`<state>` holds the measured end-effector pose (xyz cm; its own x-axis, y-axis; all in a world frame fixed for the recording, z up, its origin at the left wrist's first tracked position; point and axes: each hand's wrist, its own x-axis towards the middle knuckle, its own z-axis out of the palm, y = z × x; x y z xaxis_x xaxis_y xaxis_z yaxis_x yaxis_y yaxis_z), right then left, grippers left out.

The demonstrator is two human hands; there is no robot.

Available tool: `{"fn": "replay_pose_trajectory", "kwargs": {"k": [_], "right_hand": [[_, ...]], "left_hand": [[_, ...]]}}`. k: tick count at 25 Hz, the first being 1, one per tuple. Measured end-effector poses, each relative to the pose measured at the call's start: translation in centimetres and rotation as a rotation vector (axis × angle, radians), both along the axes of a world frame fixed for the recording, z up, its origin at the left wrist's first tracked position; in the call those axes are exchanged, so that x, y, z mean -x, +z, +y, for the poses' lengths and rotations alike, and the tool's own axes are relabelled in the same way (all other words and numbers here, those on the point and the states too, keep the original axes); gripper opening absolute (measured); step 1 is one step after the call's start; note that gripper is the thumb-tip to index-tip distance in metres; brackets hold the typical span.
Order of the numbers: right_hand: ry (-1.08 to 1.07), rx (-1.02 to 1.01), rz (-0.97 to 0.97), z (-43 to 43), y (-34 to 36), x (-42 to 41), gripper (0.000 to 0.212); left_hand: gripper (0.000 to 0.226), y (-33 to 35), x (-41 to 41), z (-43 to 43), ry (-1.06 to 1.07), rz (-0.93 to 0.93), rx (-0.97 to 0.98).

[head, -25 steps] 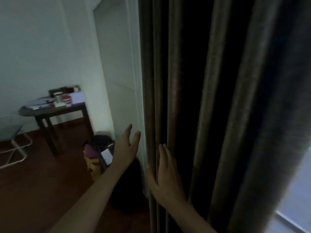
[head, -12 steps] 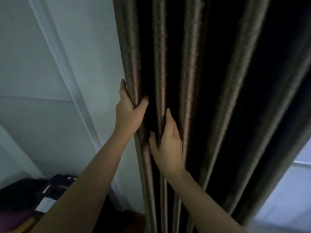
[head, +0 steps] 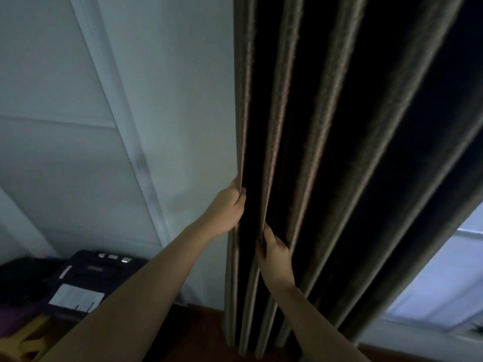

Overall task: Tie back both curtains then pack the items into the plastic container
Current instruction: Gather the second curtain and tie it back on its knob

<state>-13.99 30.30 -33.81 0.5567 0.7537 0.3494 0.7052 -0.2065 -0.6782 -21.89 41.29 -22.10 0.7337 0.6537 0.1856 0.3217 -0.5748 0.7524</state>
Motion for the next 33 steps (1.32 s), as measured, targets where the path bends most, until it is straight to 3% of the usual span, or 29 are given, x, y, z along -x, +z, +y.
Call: {"fn": "replay_pose_trajectory", "kwargs": {"k": [4,11,14,17,20,23,24,26,29,33], "right_hand": [[0.029,0.0,0.015,-0.7,0.2,0.0,0.054],[0.015,0.026,0.061,-1.2,0.3,1.1,0.053],[-0.006,-0.003,0.062,-1.2,0.2,2.0,0.053],[0.005,0.021,0.067,-1.2,0.6,2.6,0.052],[0.092,0.028,0.034,-2.2,1.6,3.0,0.054],[-0.24,-0.309,-0.231,-3.0,3.4,1.5,0.053],[-0.373,-0.458,-0.239,-2.9,4.6,0.7,0.054],[-0.42,-0.58,-0.112,-2.4,7.3,-1.3,0.063],[-0.231,-0.385,0.122,-1.7,9.2,-3.5,0.059],[-0.057,-0.107,0.06,-1.6,4.9,-2.7,0.043]], "left_hand": [[0.034,0.6,-0.3,-1.1,-0.123,0.086,0.069],[0.019,0.6,0.1,-1.8,-0.164,0.047,0.368],[0.018,1.1,0.3,-2.2,-0.2,0.047,0.394],[0.014,1.7,0.5,-3.0,-0.327,0.12,0.221],[0.049,1.2,0.1,-2.5,-0.299,0.242,-0.127],[0.045,1.0,0.1,-1.4,-0.208,0.31,-0.281],[0.044,0.8,0.3,-1.0,-0.201,0.303,-0.266],[0.04,0.6,0.5,-0.6,-0.187,0.257,-0.225],[0.037,0.2,0.4,-0.4,-0.183,0.226,-0.198],[0.034,0.1,-0.2,-0.5,-0.194,0.151,-0.014]]}}
